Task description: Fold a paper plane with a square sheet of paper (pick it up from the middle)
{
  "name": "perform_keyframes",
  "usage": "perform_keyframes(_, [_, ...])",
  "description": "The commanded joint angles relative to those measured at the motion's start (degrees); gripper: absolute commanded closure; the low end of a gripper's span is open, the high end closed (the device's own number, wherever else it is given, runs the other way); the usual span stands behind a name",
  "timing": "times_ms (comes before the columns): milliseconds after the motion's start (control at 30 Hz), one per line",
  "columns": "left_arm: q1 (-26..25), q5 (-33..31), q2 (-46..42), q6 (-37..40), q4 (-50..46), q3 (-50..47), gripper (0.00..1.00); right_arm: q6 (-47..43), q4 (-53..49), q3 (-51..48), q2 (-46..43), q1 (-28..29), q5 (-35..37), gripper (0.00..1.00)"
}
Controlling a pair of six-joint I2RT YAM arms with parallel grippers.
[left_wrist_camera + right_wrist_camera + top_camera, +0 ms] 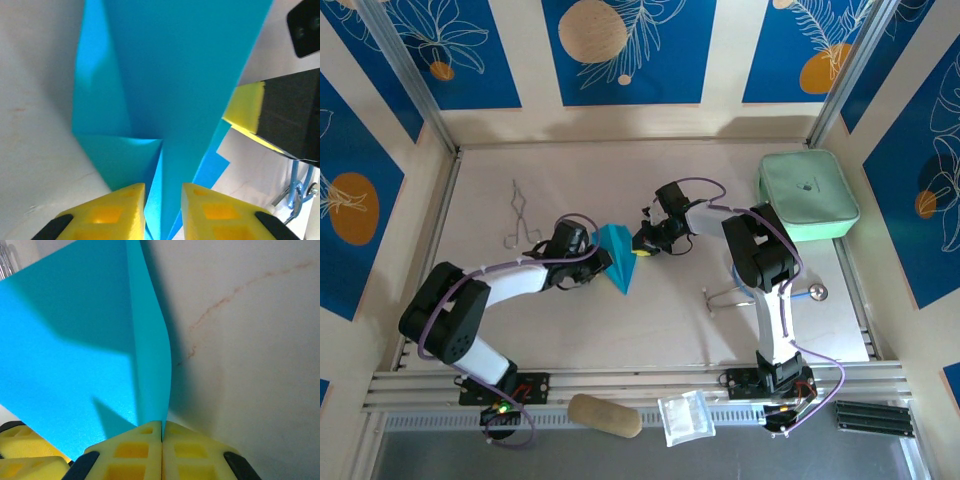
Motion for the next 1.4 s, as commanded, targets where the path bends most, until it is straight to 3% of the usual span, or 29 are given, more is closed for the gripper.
perform_keyframes(0, [-0.4,1.3,0.6,-0.6,1.5,1.4,0.76,-0.4,-0.4,0.3,-0.9,0.3,-0.5,0.92])
perform_keyframes(333, [-1.9,4.0,4.3,0.5,1.3,4.0,0.72,0.1,-0.4,0.6,-1.1,0.3,-1.0,0.92])
perform_keyframes(933, [-6.8,-2.9,8.8,5.9,-12.6,12.7,0.63,3.1,-3.9,2.9,-4.3,1.3,-1.1,0.92])
perform_keyframes(1367, [-7.6,-2.6,9.9,7.0,-12.9,14.4,0.46,2.5,-5.9,4.0,-3.9,2.0,0.4,0.92])
